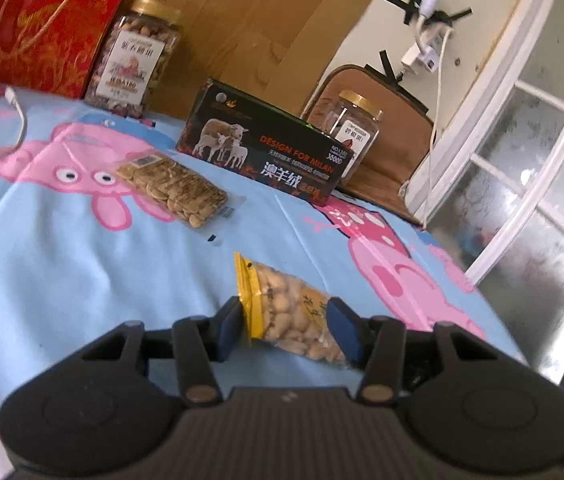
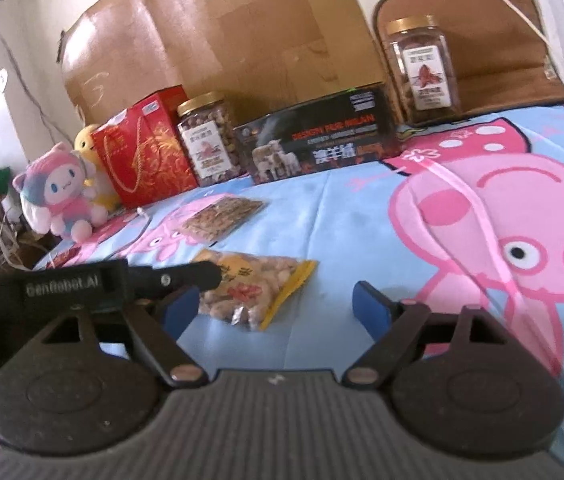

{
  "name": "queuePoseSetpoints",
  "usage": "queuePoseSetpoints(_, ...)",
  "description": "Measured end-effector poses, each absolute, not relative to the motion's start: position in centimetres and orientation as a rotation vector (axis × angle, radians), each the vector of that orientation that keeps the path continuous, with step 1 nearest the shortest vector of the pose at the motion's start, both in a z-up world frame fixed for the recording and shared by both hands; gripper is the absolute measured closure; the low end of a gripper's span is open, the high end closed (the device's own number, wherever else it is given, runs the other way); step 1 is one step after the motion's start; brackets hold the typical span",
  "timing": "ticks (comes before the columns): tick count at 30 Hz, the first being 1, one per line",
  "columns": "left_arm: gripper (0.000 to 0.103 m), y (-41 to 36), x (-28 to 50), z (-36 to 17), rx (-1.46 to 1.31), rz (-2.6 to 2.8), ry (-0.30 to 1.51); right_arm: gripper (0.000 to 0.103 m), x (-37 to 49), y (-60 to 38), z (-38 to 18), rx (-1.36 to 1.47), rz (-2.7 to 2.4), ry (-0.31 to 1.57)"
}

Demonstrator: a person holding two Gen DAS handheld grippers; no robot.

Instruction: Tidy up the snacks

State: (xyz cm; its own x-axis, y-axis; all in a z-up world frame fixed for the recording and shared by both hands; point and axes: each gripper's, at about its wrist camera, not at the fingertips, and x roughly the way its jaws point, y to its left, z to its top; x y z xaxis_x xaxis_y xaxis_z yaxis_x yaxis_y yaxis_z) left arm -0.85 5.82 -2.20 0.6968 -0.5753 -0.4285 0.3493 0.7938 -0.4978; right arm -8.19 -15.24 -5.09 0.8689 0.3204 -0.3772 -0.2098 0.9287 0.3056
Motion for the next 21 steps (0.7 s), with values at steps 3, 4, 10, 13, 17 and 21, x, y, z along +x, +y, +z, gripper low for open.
queuePoseSetpoints(3, 0.056, 6.4, -0.6, -2.4, -0.437, -0.552, 0.619, 0.017, -8.5, -13.8, -5.2, 0.170, 0.301, 0.433)
queuePoseSetpoints(4, 0.056, 6.6, -0.5, -2.4, -0.444, -0.558, 0.624, 0.017, -8.5, -13.4, -5.2, 0.149, 0.314, 0.433)
queuePoseSetpoints(10, 0.052, 7.0, -0.5, -2.3, -0.466, -0.608, 0.645, 0.017, -8.2, -12.6, -5.4, 0.090, 0.322, 0.430)
queuePoseSetpoints(13, 0.052, 6.8, -0.6, -2.2, -0.446, -0.617, 0.645, 0.017, -8.1, -12.3, -5.4, 0.071, 0.318, 0.429)
queuePoseSetpoints(17, 0.055, 6.3, -0.6, -2.3, -0.414, -0.616, 0.642, 0.020, -8.0, -11.6, -5.4, 0.032, 0.327, 0.425)
queuePoseSetpoints(21, 0.055, 6.3, -0.6, -2.5, -0.414, -0.622, 0.639, 0.029, -7.9, -11.6, -5.4, 0.019, 0.312, 0.418)
